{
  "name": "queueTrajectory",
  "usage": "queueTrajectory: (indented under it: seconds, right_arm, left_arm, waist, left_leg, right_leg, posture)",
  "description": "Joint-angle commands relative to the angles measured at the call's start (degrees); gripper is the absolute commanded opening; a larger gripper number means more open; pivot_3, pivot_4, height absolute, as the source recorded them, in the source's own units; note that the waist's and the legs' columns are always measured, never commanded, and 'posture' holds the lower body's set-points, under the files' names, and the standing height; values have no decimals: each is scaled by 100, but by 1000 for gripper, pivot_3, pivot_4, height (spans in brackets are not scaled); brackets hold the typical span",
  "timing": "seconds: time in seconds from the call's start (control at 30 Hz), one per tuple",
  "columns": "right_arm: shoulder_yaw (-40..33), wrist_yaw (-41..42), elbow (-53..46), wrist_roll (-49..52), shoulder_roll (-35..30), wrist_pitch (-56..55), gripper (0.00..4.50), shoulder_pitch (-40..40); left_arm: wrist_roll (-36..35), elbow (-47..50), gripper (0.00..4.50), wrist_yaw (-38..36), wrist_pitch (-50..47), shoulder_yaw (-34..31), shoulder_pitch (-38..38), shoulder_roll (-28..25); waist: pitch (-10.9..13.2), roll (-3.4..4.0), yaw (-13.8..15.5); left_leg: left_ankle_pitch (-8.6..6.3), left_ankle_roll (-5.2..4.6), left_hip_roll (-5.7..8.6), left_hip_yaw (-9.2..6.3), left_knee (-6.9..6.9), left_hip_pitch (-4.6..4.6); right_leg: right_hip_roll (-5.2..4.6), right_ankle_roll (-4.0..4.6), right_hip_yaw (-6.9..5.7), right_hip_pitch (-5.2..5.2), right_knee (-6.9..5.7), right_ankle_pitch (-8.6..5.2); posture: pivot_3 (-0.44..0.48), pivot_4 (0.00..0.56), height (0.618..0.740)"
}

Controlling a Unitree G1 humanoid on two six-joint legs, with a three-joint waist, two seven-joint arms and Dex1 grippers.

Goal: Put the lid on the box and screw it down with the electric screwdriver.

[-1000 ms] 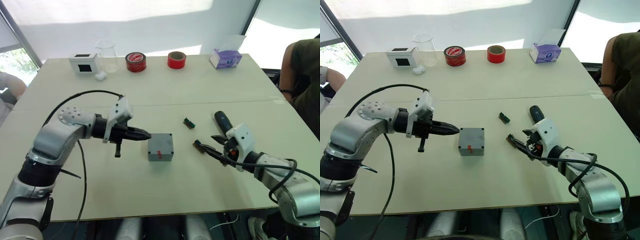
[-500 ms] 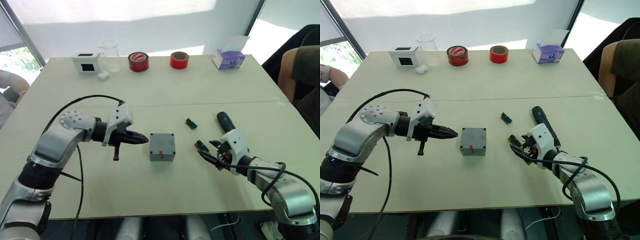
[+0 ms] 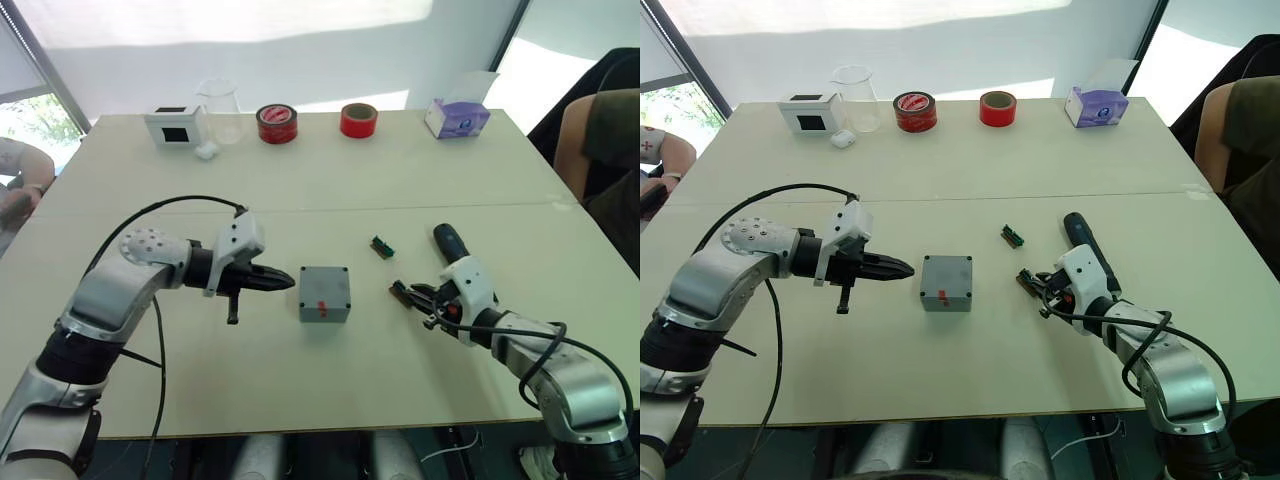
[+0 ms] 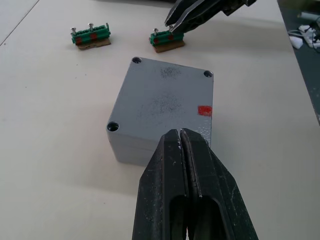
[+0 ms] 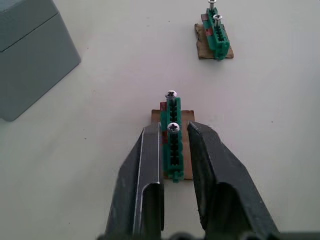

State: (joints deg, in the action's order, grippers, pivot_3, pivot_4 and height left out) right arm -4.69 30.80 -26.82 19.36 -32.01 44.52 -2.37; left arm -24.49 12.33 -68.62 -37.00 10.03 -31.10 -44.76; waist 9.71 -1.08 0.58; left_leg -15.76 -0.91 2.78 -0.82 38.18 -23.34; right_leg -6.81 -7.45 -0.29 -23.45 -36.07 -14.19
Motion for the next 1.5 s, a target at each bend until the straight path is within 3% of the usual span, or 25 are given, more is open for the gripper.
queueTrajectory:
  seconds: [0.03, 0.23, 0.37, 0.77, 1.07, 1.27, 1.5]
  right_arm:
    - [-27, -10, -104, 61, 34, -121, 1047, -38]
    - [-26, -17, -117, 62, 32, -134, 1047, -4]
    - [-20, -26, -125, 69, 51, -147, 51, 21]
    - [-154, -9, -320, 261, -1, -71, 51, 2]
    - [-455, -12, -1071, 655, -278, 318, 51, -303]
    - [288, -54, -1142, 729, -62, 378, 51, -1146]
    - [1117, 53, -498, 395, 175, -44, 51, -1659]
  left_arm:
    - [-73, 117, 0, -13, 89, -175, 23, -51]
    - [-59, 88, 0, 6, 117, -176, 34, -38]
    - [-32, 33, 0, 11, 162, -175, 40, -28]
    - [-114, -53, 0, 162, 106, -317, 103, -5]
    - [-159, -128, 0, 301, 12, -571, 224, -38]
    - [-468, 67, 0, 438, -349, -840, 451, -67]
    - [-829, 476, 0, 662, -744, -1114, 753, -76]
  waist:
    - [0, 0, 1]
    - [0, 0, -1]
    - [0, 0, 0]
    - [0, 0, 1]
    - [1, 2, -1]
    - [2, 2, -42]
    - [2, 2, -25]
  left_leg:
    - [0, 0, 0, 0, 0, 0]
    - [0, 0, 0, 0, 0, 0]
    - [0, 0, 0, 0, 0, 0]
    - [0, 0, 0, 0, 0, 0]
    - [0, 0, -1, 0, 0, 0]
    - [0, 0, -7, -1, -1, 0]
    - [0, 0, -8, 1, 0, -2]
  right_leg:
    - [0, 0, 0, 0, 0, 0]
    - [0, 0, 0, 0, 0, 0]
    - [0, 0, 0, 0, 0, 0]
    - [0, 0, 0, 0, 0, 0]
    - [0, 0, 0, 0, 0, 0]
    - [3, 0, -1, -3, 0, 0]
    - [2, 1, -1, -3, 2, 1]
  posture:
    - [0, 150, 740]
    - [0, 150, 740]
    - [0, 150, 740]
    - [0, 150, 740]
    - [0, 150, 740]
    - [0, 150, 740]
    - [0, 150, 740]
